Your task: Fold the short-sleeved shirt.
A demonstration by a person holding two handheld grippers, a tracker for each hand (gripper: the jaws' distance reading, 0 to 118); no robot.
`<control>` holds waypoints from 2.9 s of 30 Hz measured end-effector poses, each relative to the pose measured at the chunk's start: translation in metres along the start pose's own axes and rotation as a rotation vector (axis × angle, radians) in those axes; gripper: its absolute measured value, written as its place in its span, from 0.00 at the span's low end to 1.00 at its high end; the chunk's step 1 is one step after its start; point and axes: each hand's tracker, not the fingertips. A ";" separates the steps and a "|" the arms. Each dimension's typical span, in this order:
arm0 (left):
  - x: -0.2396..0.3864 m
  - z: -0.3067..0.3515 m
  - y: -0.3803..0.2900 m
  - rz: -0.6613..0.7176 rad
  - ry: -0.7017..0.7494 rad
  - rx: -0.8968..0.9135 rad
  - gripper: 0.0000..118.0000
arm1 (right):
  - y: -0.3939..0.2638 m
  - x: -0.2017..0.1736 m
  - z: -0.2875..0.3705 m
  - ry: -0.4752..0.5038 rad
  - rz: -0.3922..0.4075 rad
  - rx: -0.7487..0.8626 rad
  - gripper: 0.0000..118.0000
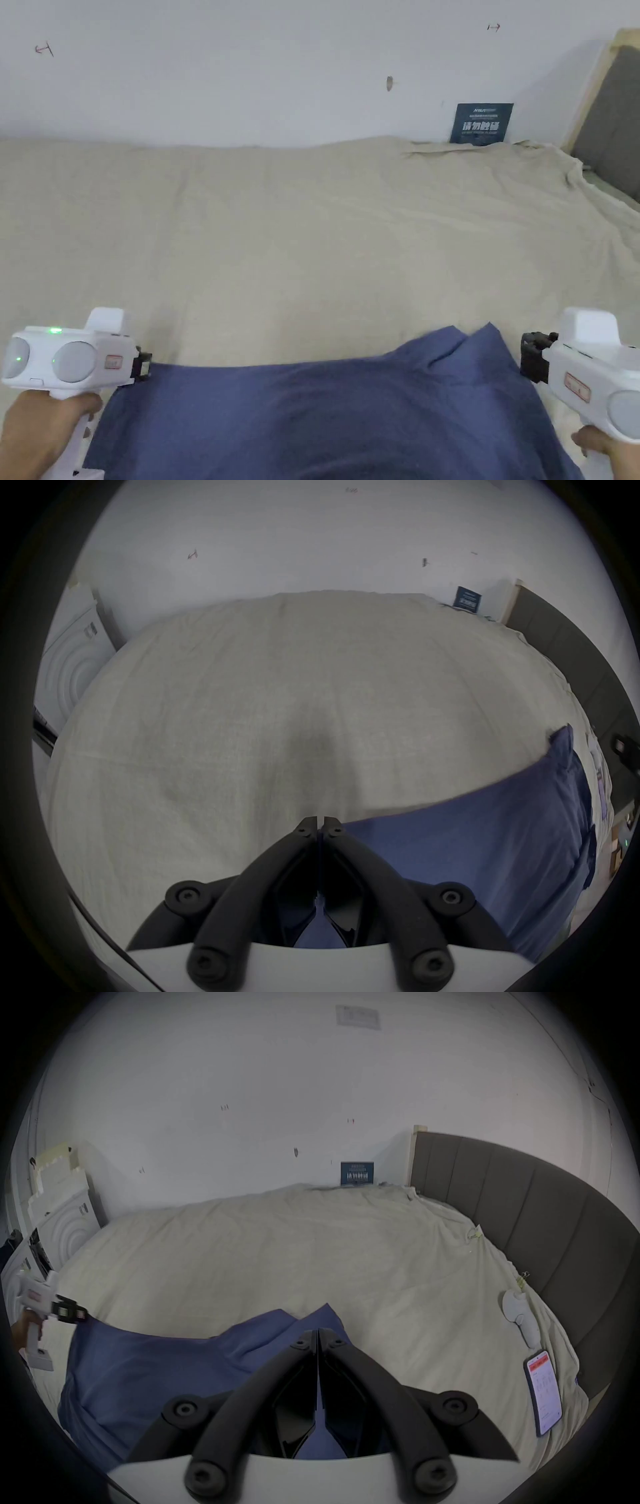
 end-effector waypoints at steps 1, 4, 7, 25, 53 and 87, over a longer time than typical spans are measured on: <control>0.001 0.005 -0.001 -0.006 -0.008 0.012 0.00 | 0.002 0.003 -0.010 0.003 0.002 -0.011 0.44; 0.005 0.018 -0.005 -0.024 -0.015 0.038 0.00 | 0.005 0.012 -0.047 0.006 0.016 -0.127 0.71; 0.010 0.028 -0.007 -0.050 -0.005 0.052 0.00 | 0.000 0.016 -0.074 -0.023 -0.005 -0.191 0.72; 0.008 0.049 -0.016 -0.014 -0.001 0.065 0.00 | -0.010 0.009 -0.046 0.004 0.074 -0.145 0.01; -0.006 0.172 -0.176 0.087 0.003 0.088 0.00 | -0.145 0.051 0.204 0.138 -0.021 0.000 0.01; -0.004 0.162 -0.248 0.182 0.061 0.068 0.92 | -0.192 0.044 0.185 0.012 -0.042 -0.054 0.74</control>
